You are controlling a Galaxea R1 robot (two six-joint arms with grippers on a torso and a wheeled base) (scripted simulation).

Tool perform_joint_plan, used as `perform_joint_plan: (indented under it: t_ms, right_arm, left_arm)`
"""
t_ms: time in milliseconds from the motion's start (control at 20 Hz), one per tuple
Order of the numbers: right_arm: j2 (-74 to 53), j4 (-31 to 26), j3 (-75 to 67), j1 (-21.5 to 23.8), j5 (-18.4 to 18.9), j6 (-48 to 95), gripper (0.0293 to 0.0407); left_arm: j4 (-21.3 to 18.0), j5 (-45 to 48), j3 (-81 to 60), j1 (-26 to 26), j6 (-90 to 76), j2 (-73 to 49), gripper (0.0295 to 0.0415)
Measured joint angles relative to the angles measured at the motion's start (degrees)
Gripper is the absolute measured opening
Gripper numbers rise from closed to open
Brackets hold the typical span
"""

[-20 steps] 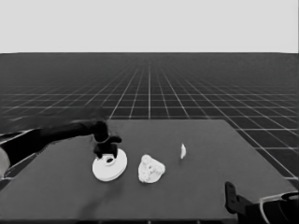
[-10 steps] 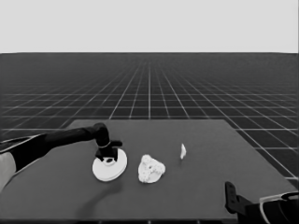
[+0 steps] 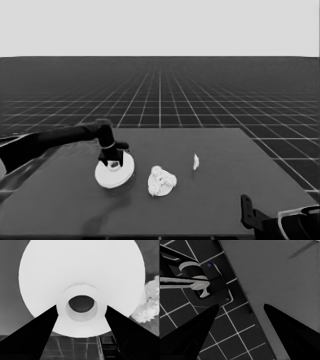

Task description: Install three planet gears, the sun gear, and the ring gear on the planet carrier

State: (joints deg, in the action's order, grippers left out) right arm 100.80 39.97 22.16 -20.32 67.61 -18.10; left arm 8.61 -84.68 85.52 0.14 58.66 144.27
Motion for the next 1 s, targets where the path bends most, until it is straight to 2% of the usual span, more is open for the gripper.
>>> perform_joint_plan:
  t_ms: [150, 400, 450, 500, 600, 900, 1000]
  right_arm:
    - [0.0, 0.0, 0.0, 0.0, 0.0, 0.0, 0.0385]
    - [0.0, 0.0, 0.0, 0.0, 0.0, 0.0, 0.0385]
    - [0.0, 0.0, 0.0, 0.0, 0.0, 0.0, 0.0385]
    - [0.0, 0.0, 0.0, 0.0, 0.0, 0.0, 0.0385]
    - [0.0, 0.0, 0.0, 0.0, 0.0, 0.0, 0.0385]
    - [0.0, 0.0, 0.0, 0.0, 0.0, 0.0, 0.0385]
    - [0.0, 0.0, 0.0, 0.0, 0.0, 0.0, 0.0385]
  left_arm:
    - [-2.8, -1.6, -0.8, -3.5, 0.3, -0.3, 0.0348]
    - [-3.5, -2.0, -0.8, -4.2, 0.3, -0.3, 0.0348]
    - [-1.8, -2.9, -2.9, -3.3, 13.2, 6.2, 0.0348]
    - [-1.0, -3.4, -1.7, -2.6, 19.4, 16.0, 0.0348]
    - [-0.5, -3.7, 4.8, -1.9, 21.4, 26.3, 0.0348]
    - [-0.2, -3.7, 10.2, -1.6, 20.9, 31.3, 0.0348]
    - [3.4, -2.9, 12.1, 2.0, 19.8, 31.9, 0.0348]
